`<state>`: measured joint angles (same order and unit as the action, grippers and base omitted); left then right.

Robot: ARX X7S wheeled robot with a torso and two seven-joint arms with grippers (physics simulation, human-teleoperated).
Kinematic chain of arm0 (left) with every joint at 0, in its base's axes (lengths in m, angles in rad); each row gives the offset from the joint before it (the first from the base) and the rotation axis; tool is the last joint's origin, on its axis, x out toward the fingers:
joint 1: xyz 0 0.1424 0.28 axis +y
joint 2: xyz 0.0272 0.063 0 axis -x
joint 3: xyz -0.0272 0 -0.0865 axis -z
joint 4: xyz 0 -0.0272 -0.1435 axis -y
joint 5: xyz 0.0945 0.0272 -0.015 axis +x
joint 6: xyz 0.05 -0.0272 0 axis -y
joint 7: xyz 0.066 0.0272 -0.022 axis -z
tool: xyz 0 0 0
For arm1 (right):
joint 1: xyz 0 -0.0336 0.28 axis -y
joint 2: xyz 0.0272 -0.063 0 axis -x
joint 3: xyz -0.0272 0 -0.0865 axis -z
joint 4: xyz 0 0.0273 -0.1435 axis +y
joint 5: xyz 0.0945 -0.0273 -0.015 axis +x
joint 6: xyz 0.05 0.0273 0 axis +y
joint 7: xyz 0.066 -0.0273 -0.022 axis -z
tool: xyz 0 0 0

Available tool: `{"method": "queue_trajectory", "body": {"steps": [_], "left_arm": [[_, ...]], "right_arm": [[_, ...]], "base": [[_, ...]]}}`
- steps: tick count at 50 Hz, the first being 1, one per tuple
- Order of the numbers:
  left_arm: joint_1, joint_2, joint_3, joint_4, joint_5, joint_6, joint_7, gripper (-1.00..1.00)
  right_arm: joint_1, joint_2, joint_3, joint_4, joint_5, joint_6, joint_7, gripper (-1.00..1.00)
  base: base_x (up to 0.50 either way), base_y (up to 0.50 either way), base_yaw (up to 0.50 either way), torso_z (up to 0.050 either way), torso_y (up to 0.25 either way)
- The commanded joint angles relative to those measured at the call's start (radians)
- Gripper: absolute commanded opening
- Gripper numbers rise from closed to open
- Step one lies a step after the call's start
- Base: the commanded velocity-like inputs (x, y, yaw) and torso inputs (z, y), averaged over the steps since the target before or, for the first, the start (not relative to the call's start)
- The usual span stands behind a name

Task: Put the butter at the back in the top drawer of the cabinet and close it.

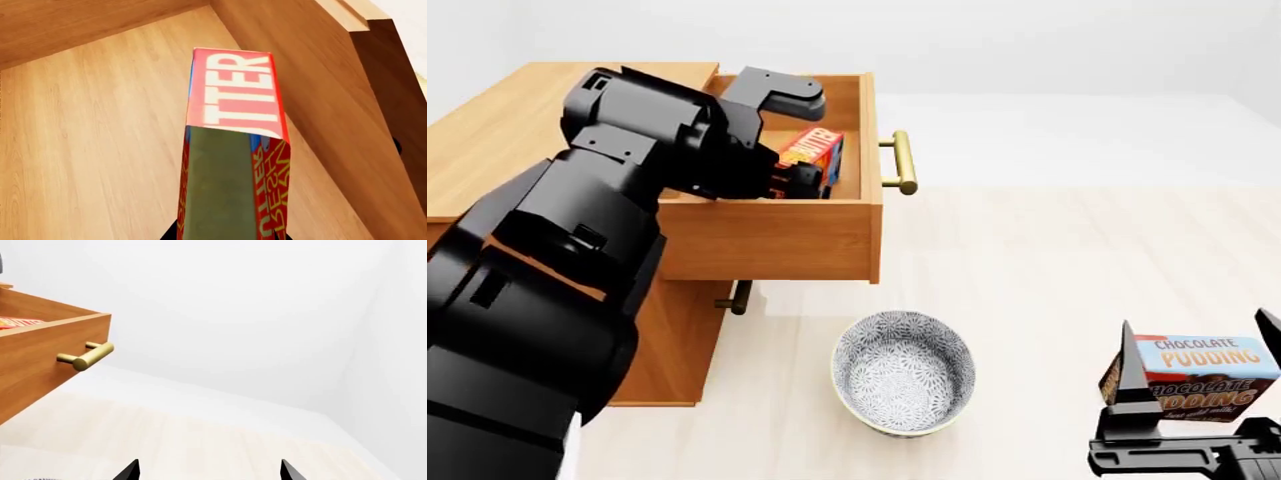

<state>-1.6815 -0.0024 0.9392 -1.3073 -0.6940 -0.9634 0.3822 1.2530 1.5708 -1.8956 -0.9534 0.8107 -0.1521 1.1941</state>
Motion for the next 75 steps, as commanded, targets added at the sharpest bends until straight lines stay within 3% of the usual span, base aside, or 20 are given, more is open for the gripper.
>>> {"method": "queue_trajectory", "body": {"steps": [1,14,15,45,65,75], "left_arm": [[-0.007,0.002,0.032,-0.002,-0.066,-0.012,0.002,-1.0],[-0.005,0.002,0.049,-0.002,-0.085,-0.007,-0.001,-1.0],[-0.006,0.002,0.05,-0.002,-0.087,-0.007,0.0,1.0],[-0.029,0.002,-0.106,-0.002,0.023,0.057,-0.046,1.0],[-0.063,0.002,-0.321,-0.002,0.214,0.12,-0.04,1.0],[-0.11,0.002,-0.37,-0.001,0.245,0.174,-0.062,1.0]], "right_arm": [[-0.007,0.0,-0.002,0.005,-0.005,-0.011,0.008,1.0],[-0.016,0.0,-0.008,0.011,-0.018,-0.028,0.018,1.0],[-0.017,0.0,-0.008,0.011,-0.019,-0.028,0.018,1.0],[-0.022,0.0,-0.005,0.003,-0.019,-0.025,0.022,1.0],[-0.012,0.0,0.012,-0.014,0.003,0.005,0.018,1.0],[-0.006,0.0,0.02,-0.03,0.007,0.021,0.021,1.0]], "base": [[0.0,0.0,0.0,0.0,0.0],[0.0,0.0,0.0,0.001,0.001],[0.0,0.0,0.0,0.0,0.0],[0.0,0.0,0.0,0.0,0.0],[0.0,0.0,0.0,0.0,0.0],[0.0,0.0,0.0,0.0,0.0]]}}
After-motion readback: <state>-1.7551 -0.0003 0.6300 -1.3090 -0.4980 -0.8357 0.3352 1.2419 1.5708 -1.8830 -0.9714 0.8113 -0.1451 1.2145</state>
